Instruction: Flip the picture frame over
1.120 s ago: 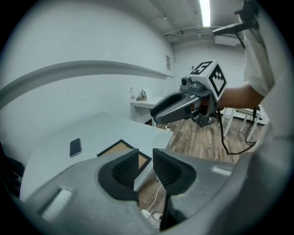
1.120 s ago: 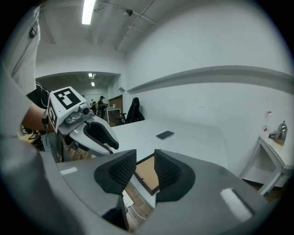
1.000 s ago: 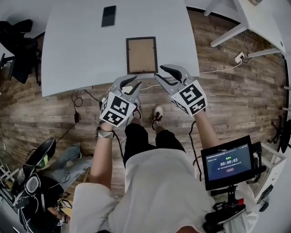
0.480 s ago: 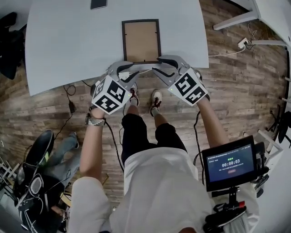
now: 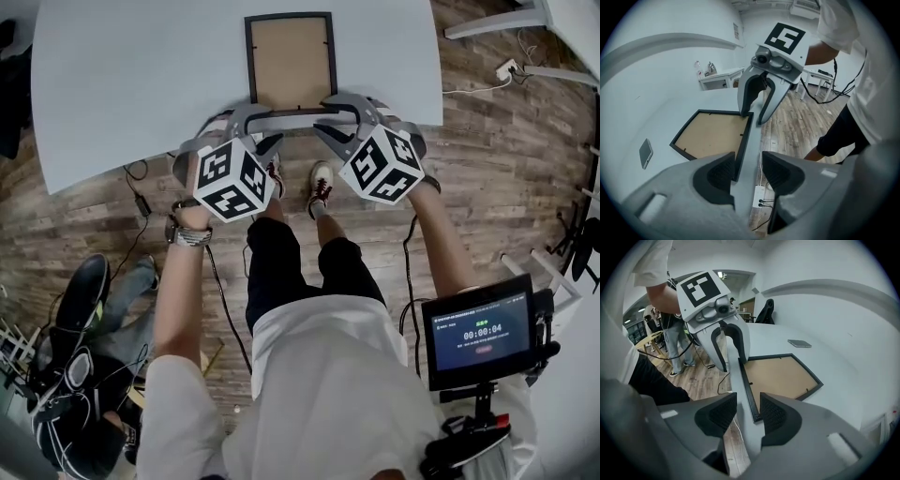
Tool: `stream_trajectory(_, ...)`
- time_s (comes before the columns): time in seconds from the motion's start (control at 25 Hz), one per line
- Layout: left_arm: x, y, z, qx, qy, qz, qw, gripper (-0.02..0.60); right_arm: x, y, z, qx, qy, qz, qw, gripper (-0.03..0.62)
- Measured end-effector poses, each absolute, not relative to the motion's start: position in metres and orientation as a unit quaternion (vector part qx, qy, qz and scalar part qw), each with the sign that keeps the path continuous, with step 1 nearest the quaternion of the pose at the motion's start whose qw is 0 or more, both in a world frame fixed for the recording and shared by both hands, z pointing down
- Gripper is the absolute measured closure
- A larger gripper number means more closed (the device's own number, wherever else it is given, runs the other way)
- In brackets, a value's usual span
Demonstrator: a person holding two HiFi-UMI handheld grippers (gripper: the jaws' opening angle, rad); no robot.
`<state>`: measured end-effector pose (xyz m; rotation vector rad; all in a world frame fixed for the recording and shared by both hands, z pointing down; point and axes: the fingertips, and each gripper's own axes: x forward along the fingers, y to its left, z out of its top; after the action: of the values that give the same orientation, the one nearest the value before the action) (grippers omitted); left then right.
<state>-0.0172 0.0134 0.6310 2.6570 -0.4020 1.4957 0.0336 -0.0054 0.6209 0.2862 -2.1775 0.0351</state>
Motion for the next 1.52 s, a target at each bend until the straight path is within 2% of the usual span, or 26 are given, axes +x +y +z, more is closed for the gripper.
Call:
stream_trajectory(0.2,-0.021,0.010,0.638,0.848,-0.122,0.515,0.005,0.394,0.038,-0.006,0.628,0.107,-0.868,-0.016,0.484,0.419)
stream_trajectory(0.44,-0.017,0.009,0.641,0.832,-0.125,0.539,-0.021,0.394,0.044,-0.005,0.630,0.106,-0.867,-0.011,0.487,0.426)
stream_trajectory(0.6,-0.001,0.006,0.637,0.830,-0.130,0.542,-0.021,0.396,0.060,-0.007,0.627,0.116,-0.868,-0.015,0.483,0.462)
stream_trajectory(0.92,-0.001,0.026,0.638,0.832,-0.145,0.535,-0.018,0.397,0.060,0.014,0.629,0.108,-0.867,-0.030,0.485,0.450)
stream_trajectory(1.16,-0.008,0.025,0.641,0.824,-0.177,0.537,-0.023,0.439,0.055,0.021,0.633,0.110,-0.865,-0.047,0.488,0.451)
stream_trajectory(1.36,-0.016,0.022,0.642,0.806,-0.207,0.551,-0.068,0.488,0.050,0.018,0.632,0.134,-0.859,-0.098,0.484,0.515)
stream_trajectory(1.52,-0.021,0.023,0.640,0.803,-0.223,0.547,-0.083,0.492,0.046,0.020,0.631,0.143,-0.858,-0.129,0.477,0.519)
